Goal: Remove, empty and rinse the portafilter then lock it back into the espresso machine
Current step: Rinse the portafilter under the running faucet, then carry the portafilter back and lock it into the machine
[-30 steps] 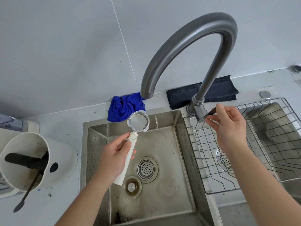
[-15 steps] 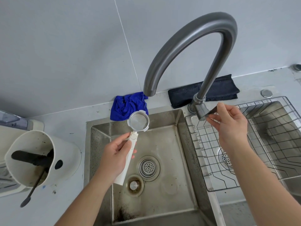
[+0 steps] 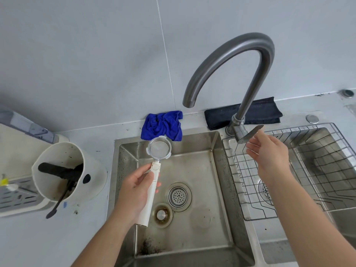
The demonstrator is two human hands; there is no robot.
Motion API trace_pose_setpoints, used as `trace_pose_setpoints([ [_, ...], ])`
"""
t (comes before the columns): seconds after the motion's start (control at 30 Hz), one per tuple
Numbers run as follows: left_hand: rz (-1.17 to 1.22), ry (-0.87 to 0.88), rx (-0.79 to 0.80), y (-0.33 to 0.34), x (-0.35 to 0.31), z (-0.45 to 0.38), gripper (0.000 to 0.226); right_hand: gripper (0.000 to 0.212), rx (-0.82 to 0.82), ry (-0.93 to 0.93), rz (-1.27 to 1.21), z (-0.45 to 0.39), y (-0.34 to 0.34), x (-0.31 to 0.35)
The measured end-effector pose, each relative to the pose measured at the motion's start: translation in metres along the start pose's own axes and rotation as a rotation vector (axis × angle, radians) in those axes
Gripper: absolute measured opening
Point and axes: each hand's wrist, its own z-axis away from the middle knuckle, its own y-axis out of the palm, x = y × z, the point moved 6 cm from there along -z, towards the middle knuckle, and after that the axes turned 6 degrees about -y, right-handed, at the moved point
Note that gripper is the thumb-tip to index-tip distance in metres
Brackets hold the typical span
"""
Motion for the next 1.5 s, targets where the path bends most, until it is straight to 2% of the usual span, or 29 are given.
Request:
trace_pose_setpoints([
  [0.23, 0.039, 0.006, -0.063, -0.015, 0.003, 0.024, 0.027, 0.012, 0.16, 0.108, -0.012, 0.057, 0.011, -0.021],
  [0.53, 0.162, -0.044, -0.088, -0.022, 0.003, 0.046, 0.023, 0.018, 0.372, 0.254, -0.08, 0.134, 0.048, -0.057],
  [0.73, 0.258, -0.083, -0.067, -0.025, -0.004, 0.052, 0.022, 0.017, 0.564, 0.301, 0.031, 0.185, 0.081, -0.076],
  [0.87, 0.271, -0.083, -0.055, -0.027, -0.009, 0.054, 0.02, 0.015, 0.704, 0.269, 0.129, 0.216, 0.103, -0.08],
  [1.0, 0.397, -0.13, -0.006, -0.031, -0.01, 0.058, 0.018, 0.018, 0.839, 0.227, 0.207, 0.241, 0.122, -0.082],
  [1.23, 0.42, -0.117, -0.003, -0.065, -0.011, 0.064, 0.021, 0.023, 0.915, 0.176, 0.195, 0.274, 0.149, -0.078],
  [1.5, 0.339, -0.055, 0.017, -0.112, -0.014, 0.078, 0.028, 0.023, 0.915, 0.129, 0.236, 0.31, 0.173, -0.082],
])
